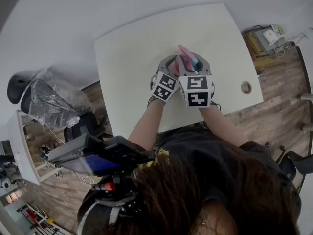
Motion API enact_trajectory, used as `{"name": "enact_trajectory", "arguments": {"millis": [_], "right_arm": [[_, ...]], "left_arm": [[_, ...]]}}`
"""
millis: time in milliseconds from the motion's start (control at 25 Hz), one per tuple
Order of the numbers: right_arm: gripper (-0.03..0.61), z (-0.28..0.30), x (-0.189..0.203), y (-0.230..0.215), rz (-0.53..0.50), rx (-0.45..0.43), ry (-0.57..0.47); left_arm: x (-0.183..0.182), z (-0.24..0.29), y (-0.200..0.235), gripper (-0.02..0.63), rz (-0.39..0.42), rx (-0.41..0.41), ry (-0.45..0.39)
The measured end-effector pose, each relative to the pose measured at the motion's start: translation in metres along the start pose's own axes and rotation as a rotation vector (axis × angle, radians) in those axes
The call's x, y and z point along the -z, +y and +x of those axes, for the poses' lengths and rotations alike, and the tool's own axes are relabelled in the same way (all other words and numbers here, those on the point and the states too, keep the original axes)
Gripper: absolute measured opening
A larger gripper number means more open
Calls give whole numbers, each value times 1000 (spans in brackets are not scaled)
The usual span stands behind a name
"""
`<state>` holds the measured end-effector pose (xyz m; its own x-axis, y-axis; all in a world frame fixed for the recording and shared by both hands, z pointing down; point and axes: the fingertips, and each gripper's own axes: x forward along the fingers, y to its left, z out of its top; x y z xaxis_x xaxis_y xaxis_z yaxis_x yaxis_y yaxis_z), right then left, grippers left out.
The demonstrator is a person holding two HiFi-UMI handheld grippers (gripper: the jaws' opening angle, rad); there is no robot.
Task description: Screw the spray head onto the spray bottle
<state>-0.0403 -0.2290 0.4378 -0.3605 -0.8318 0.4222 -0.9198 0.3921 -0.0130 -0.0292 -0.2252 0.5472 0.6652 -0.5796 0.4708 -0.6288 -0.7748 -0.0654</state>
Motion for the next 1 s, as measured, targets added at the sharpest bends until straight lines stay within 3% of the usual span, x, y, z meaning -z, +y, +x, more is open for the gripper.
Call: {"name": "enact_trajectory", "arguments": {"millis": [200, 440, 640, 800, 1000], "right_arm": [[138, -2, -2, 4, 8, -95, -13], [215, -22, -23, 14, -36, -265, -73], [213, -63, -65, 9, -110, -456, -251], [213, -72, -93, -31, -132, -437, -351], [213, -34, -53, -72, -181, -428, -218]], "left_arm": [[0, 0, 0, 370, -2, 4, -4], [0, 0, 0, 370, -1, 6, -3], [0, 0, 0, 370, 1, 10, -1], [0, 0, 0, 370, 0, 10, -1], [-1, 0, -1, 370, 1, 9, 3]]}}
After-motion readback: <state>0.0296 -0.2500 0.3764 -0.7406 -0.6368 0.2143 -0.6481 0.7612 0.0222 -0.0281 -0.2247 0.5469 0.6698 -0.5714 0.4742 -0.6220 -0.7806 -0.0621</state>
